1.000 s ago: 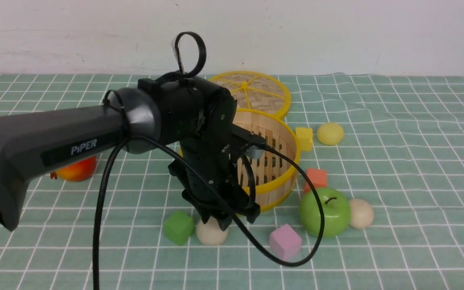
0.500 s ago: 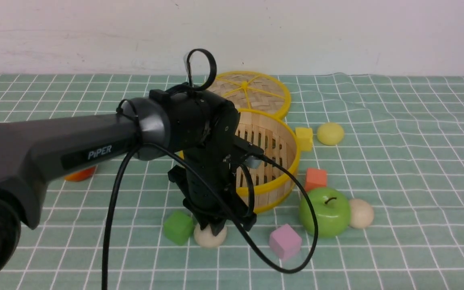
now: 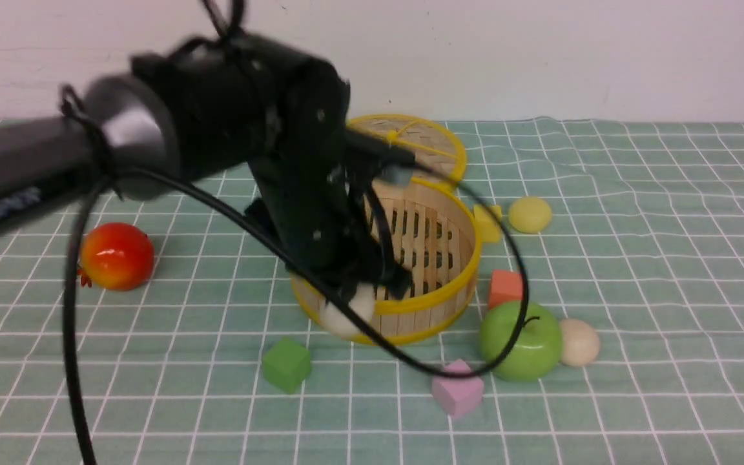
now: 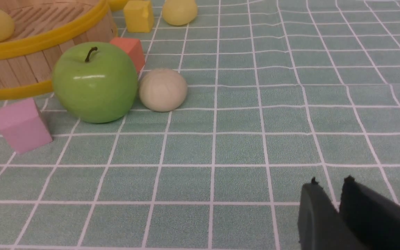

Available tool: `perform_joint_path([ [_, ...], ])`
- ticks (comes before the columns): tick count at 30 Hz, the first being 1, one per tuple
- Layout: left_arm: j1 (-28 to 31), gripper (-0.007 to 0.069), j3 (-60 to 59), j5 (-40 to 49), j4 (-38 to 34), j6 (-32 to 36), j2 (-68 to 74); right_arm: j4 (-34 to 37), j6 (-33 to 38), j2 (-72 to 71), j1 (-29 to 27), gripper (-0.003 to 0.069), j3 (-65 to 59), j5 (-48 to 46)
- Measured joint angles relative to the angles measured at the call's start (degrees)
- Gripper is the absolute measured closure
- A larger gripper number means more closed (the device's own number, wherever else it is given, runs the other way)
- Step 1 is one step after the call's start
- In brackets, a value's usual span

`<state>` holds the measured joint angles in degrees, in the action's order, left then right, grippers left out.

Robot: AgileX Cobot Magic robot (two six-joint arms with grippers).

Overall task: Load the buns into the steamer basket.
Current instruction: Use the left arm to put the steamed stuffed bun into the steamer

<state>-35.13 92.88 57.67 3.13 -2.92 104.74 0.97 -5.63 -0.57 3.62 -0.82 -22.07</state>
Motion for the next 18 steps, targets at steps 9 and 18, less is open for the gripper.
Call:
perform_joint_path([
  [9,0.0,0.0634,7.3,-13.7,2.5,5.4,10.1,0.0,0.0,0.0,0.0,0.0545,0.0,0.0],
  [18,0.0,0.0605,13.3,-14.4,6.3,5.1,19.9,0.0,0.0,0.0,0.0,0.0545,0.0,0.0],
])
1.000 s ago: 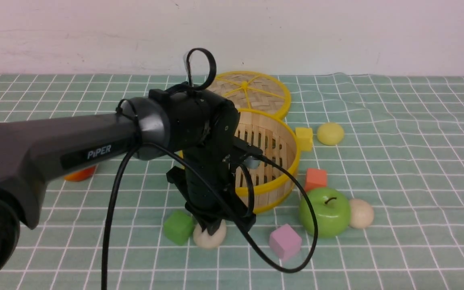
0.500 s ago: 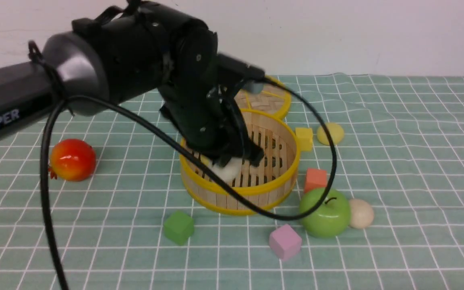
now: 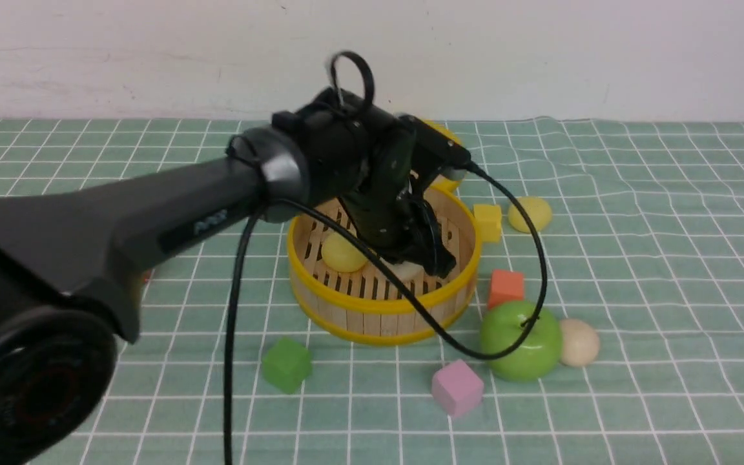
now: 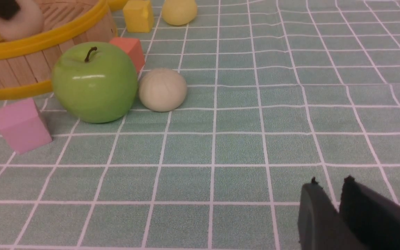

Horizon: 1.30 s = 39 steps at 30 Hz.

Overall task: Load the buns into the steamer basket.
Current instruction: Use the left arm to put the steamed stuffed bun into the steamer, then use the right arm to grab a steamed stuffed bun

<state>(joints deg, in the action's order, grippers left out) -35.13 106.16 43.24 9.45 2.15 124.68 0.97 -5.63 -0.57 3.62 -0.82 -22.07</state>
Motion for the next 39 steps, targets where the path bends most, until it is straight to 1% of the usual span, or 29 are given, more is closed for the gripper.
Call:
perform_joint_path([
  [1,0.0,0.0592,0.1,0.1,0.1,-0.1,0.2,0.0,0.0,0.0,0.0,0.0545,0.0,0.0],
  [3,0.0,0.0522,0.2,0.1,0.3,-0.1,0.6,0.0,0.0,0.0,0.0,0.0545,0.0,0.0],
  [4,0.0,0.05,0.2,0.1,0.3,-0.2,0.7,0.0,0.0,0.0,0.0,0.0545,0.0,0.0],
  [5,0.0,0.0466,0.2,0.2,0.2,-0.2,0.7,0.0,0.0,0.0,0.0,0.0545,0.0,0.0],
  [6,0.0,0.0412,0.4,0.3,0.0,-0.4,0.7,0.0,0.0,0.0,0.0,0.0545,0.0,0.0],
  [7,0.0,0.0402,0.4,0.3,-0.1,-0.4,0.6,0.0,0.0,0.0,0.0,0.0545,0.0,0.0],
  [8,0.0,0.0324,0.4,0.9,-0.9,-1.0,0.2,0.0,0.0,0.0,0.0,0.0545,0.0,0.0],
  [9,0.0,0.0267,0.4,1.7,-1.6,-1.5,-0.5,0.0,0.0,0.0,0.0,0.0545,0.0,0.0],
  [10,0.0,0.023,0.4,2.4,-2.2,-1.8,-1.3,0.0,0.0,0.0,0.0,0.0545,0.0,0.0],
  [11,-0.1,0.023,0.4,2.4,-2.4,-2.2,-1.5,0.0,0.0,0.0,0.0,0.0545,0.0,0.0],
  [12,-0.2,0.0165,0.5,4.5,-3.2,-2.5,-3.7,0.0,0.0,0.0,0.0,0.0545,0.0,0.0],
  [14,-0.9,0.0116,0.8,7.6,-3.2,-2.9,-7.7,0.0,0.0,0.0,0.0,0.0545,0.0,0.0],
  [15,-1.6,0.0102,1.0,10.8,-3.3,-3.7,-12.1,0.0,0.0,0.0,0.0,0.0545,0.0,0.0],
  [16,-2.1,0.0106,1.2,12.5,-3.3,-4.4,-15.0,0.0,0.0,0.0,0.0,0.0545,0.0,0.0],
  [17,-2.2,0.0108,1.2,13.0,-3.5,-4.7,-15.0,0.0,0.0,0.0,0.0,0.0545,0.0,0.0],
  [18,-2.6,0.0139,1.3,16.3,-3.8,-5.9,-19.2,0.0,0.0,0.0,0.0,0.0545,0.0,0.0],
  [20,-2.8,0.0226,0.5,19.1,-4.0,-7.3,-25.3,0.0,0.0,0.0,0.0,0.0545,0.0,0.0],
  [21,-2.8,0.0273,-0.8,20.0,-4.1,-8.0,-28.4,0.0,0.0,0.0,0.0,0.0545,0.0,0.0],
  [24,-2.8,0.0462,-7.8,20.0,-4.0,-9.1,-37.0,0.0,0.0,0.0,0.0,0.0545,0.0,0.0],
  [25,-2.8,0.053,-10.6,18.9,-4.1,-9.2,-40.6,0.0,0.0,0.0,0.0,0.0545,0.0,0.0],
  [27,-2.8,0.0629,-18.7,14.9,-5.0,-9.3,-48.0,0.0,0.0,0.0,0.0,0.0545,0.0,0.0],
  [30,-2.8,0.0638,-32.0,6.8,-6.0,-9.3,-58.1,0.0,0.0,0.0,0.0,0.0545,0.0,0.0],
  [34,-2.8,0.0638,-52.8,-8.9,-6.2,-9.8,-74.7,0.0,0.0,0.0,0.0,0.0545,0.0,0.0],
  [35,-2.8,0.0638,-54.9,-9.7,-6.2,-9.8,-75.5,0.0,0.0,0.0,0.0,0.0545,0.0,0.0],
  [36,-2.8,0.0638,-63.8,-15.9,-6.7,-11.0,-82.1,0.0,0.0,0.0,0.0,0.0545,0.0,0.0],
  [37,-2.8,0.0638,-68.5,-19.8,-7.2,-11.9,-85.6,0.0,0.0,0.0,0.0,0.0545,0.0,0.0],
  [38,-2.8,0.0638,-71.9,-23.6,-7.8,-13.1,-88.2,0.0,0.0,0.0,0.0,0.0545,0.0,0.0],
  [39,-2.8,0.0638,-72.8,-25.1,-8.0,-13.3,-89.4,0.0,0.0,0.0,0.0,0.0545,0.0,0.0],
])
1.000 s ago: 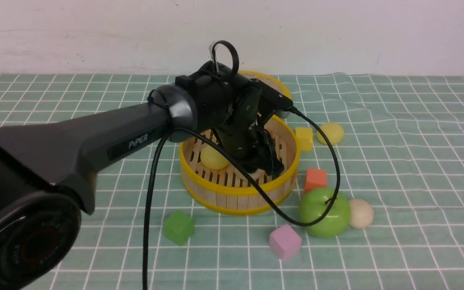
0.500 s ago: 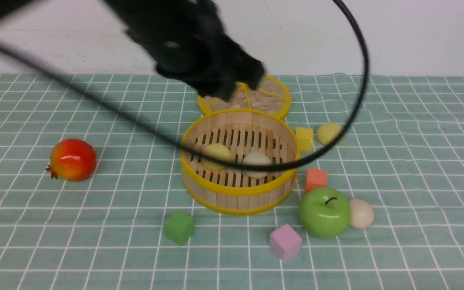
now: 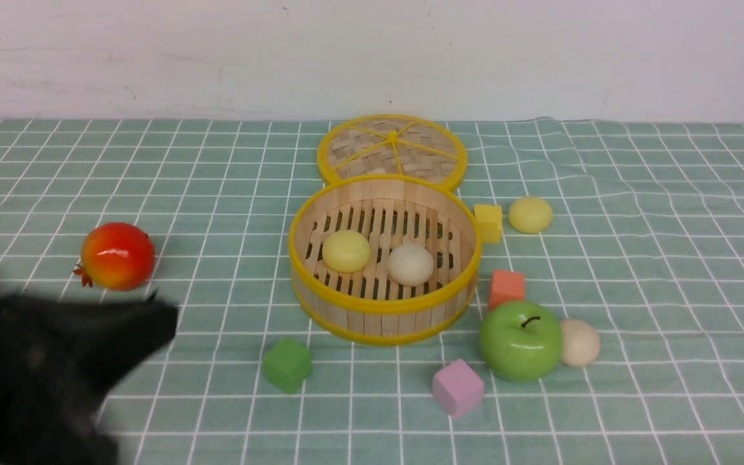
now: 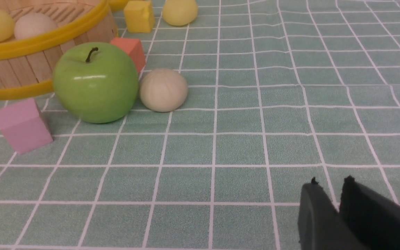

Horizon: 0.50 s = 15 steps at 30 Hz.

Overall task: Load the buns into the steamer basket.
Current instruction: Use the right arm to grab a steamed stuffed bun

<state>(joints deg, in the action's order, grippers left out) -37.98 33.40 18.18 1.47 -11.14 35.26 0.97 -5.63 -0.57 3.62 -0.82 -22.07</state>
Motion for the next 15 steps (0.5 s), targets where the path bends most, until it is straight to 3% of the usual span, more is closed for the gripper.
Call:
perform_joint_path([
  [1,0.0,0.0638,-6.0,-5.4,-0.8,-1.8,-4.3,0.0,0.0,0.0,0.0,0.0545,0.0,0.0],
  [6,0.0,0.0638,-16.3,-14.1,-1.5,-3.8,-10.7,-0.1,-0.7,0.0,0.0,0.0543,-0.3,1.9],
  [13,0.0,0.0638,-19.7,-12.8,-1.5,-4.2,-11.1,15.3,-11.8,0.0,0.0,0.0536,-0.6,15.0],
  [15,0.0,0.0638,-19.7,-11.9,-1.5,-4.2,-11.1,16.9,-12.5,0.0,0.0,0.0535,-0.6,17.0],
])
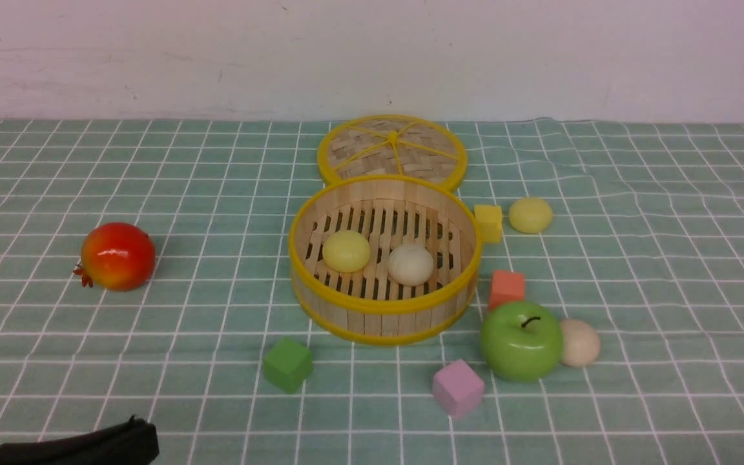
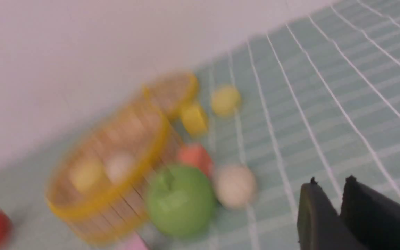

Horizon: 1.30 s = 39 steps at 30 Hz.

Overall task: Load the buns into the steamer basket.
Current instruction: Use the right arm to grab a steamed stuffed bun

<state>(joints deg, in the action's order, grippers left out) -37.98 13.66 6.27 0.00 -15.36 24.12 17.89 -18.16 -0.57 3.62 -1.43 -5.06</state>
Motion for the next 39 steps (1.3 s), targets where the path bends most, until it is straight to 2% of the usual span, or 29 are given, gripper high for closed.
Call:
perform_joint_path([
  [3,0.0,0.0638,-0.1,2.0,0.0,0.0,0.0,2.4,-0.8,0.0,0.0,0.0534,0.0,5.5],
  [5,0.0,0.0638,-0.1,2.6,0.0,0.0,0.0,2.6,-0.8,0.1,0.5,0.0534,1.1,4.1],
  [10,0.0,0.0638,-0.1,3.1,0.0,0.0,0.0,-2.3,3.4,14.2,3.8,0.0569,17.6,-16.9],
  [12,0.0,0.0638,-0.1,3.1,0.0,0.0,0.0,-5.1,7.9,24.7,4.9,0.0584,26.6,-28.6],
  [13,0.0,0.0638,-0.1,3.1,0.0,0.0,0.0,-5.3,8.2,25.8,4.9,0.0585,27.5,-29.5],
  [17,0.0,0.0638,-0.1,3.2,0.0,0.0,0.0,-9.3,13.3,46.9,5.4,0.0587,42.2,-41.9],
  [19,0.0,0.0638,-0.1,3.2,0.0,0.0,0.0,-9.6,16.4,58.2,5.7,0.0587,48.5,-44.0],
  [21,0.0,0.0638,-0.1,3.2,0.0,0.0,0.0,-9.5,19.1,63.5,6.0,0.0587,50.8,-44.2],
  [23,0.0,0.0638,-0.1,3.2,0.0,0.0,0.0,-9.6,28.0,73.5,7.8,0.0587,56.9,-44.7],
  [24,0.0,0.0638,-0.1,3.2,0.0,0.0,0.0,-9.6,28.8,74.9,7.9,0.0587,57.8,-44.9],
  [25,0.0,0.0638,-0.1,3.2,0.0,0.0,0.0,-9.6,34.5,80.3,9.0,0.0585,60.8,-46.0],
  [26,0.0,0.0638,-0.1,3.2,0.0,0.0,0.0,-9.5,35.7,80.9,9.1,0.0584,61.7,-46.3],
  [28,0.0,0.0638,-0.1,3.2,0.0,0.0,0.0,-9.2,40.4,88.6,9.7,0.0568,67.6,-50.2],
  [33,0.0,0.0638,-0.1,3.2,0.0,0.0,0.0,-10.0,43.7,100.1,9.7,0.0505,77.8,-55.7],
  [39,0.0,0.0638,-0.1,3.2,0.0,0.0,0.0,-9.6,51.0,111.4,9.7,0.0363,86.6,-57.9],
])
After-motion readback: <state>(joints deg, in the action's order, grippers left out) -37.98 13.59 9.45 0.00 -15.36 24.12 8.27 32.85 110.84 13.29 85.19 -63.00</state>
